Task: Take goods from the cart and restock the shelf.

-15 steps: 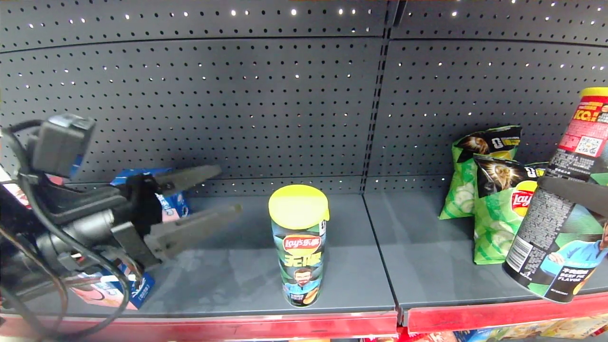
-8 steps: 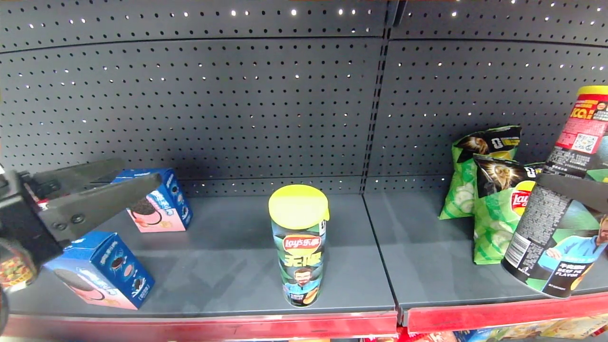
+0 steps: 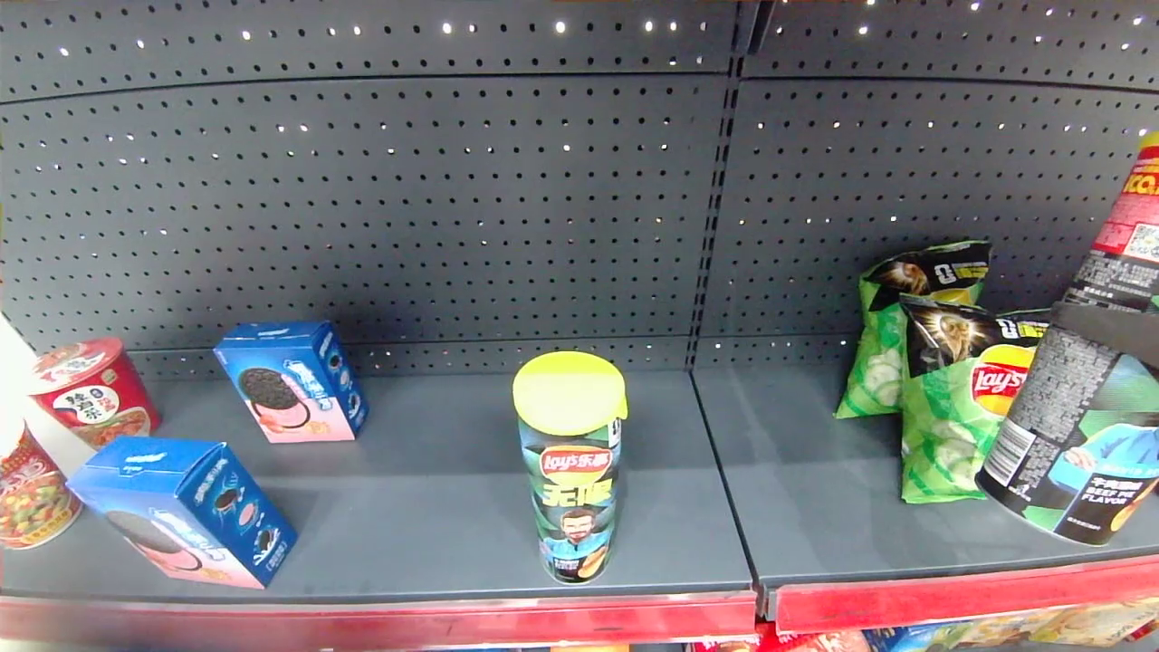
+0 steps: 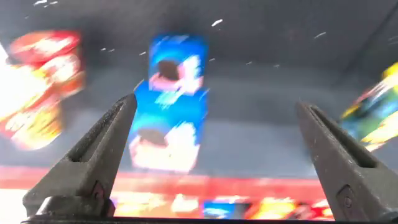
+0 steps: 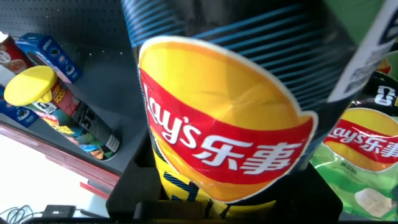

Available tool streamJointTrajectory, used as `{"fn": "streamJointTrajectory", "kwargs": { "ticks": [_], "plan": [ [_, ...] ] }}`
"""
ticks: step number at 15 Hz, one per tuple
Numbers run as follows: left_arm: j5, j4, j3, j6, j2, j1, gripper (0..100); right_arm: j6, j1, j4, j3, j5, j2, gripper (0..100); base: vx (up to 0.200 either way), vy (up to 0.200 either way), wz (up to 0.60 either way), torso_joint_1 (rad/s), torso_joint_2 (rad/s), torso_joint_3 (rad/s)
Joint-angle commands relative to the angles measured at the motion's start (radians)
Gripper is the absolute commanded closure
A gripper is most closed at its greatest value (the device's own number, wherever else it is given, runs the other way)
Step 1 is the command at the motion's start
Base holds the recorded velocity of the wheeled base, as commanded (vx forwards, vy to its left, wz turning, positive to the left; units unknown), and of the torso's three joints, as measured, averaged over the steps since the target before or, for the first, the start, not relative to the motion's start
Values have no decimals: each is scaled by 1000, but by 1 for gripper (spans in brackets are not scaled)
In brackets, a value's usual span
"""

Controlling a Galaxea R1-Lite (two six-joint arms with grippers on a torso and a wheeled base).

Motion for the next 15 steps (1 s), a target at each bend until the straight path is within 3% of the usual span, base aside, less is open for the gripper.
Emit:
{"fn": "streamJointTrajectory", "kwargs": {
  "ticks": [1, 2, 4, 5, 6, 7, 10, 13, 15],
  "plan": [
    [110, 9, 249, 81, -313, 42, 0, -1, -13, 0, -8, -2, -10, 100, 0, 0, 0, 0, 0, 0],
    [142, 12, 330, 101, -425, 74, 0, -1, -26, 5, -10, 1, -26, 100, 0, 0, 0, 0, 0, 0],
    [150, 15, 394, 107, -476, 152, 0, 1, -36, 6, 9, 1, -49, 100, 0, 0, 0, 0, 0, 0],
    [150, 14, 428, 127, -487, 145, 0, 1, -45, 3, 24, 1, -54, 100, 0, 0, 0, 0, 0, 0],
    [150, 9, 476, 185, -501, 142, 0, -1, -48, 0, 44, 2, -68, 100, 0, 0, 0, 0, 0, 0],
    [128, -15, 497, 207, -507, 142, 0, 1, -49, -1, 61, 2, -74, 100, 0, 0, 0, 0, 0, 0],
    [-66, 2, 491, 195, -505, 142, 0, 1, -43, -3, 69, 28, -86, 100, 0, 0, 0, 0, 0, 0],
    [-96, 45, 473, 193, -505, 142, 0, -4, 3, -21, 47, 53, -31, 100, 0, 0, 0, 0, 0, 0],
    [-91, 40, 485, 167, -507, 142, 0, -4, 50, -78, 13, 53, 43, 100, 0, 0, 0, 0, 0, 0]
  ]
}}
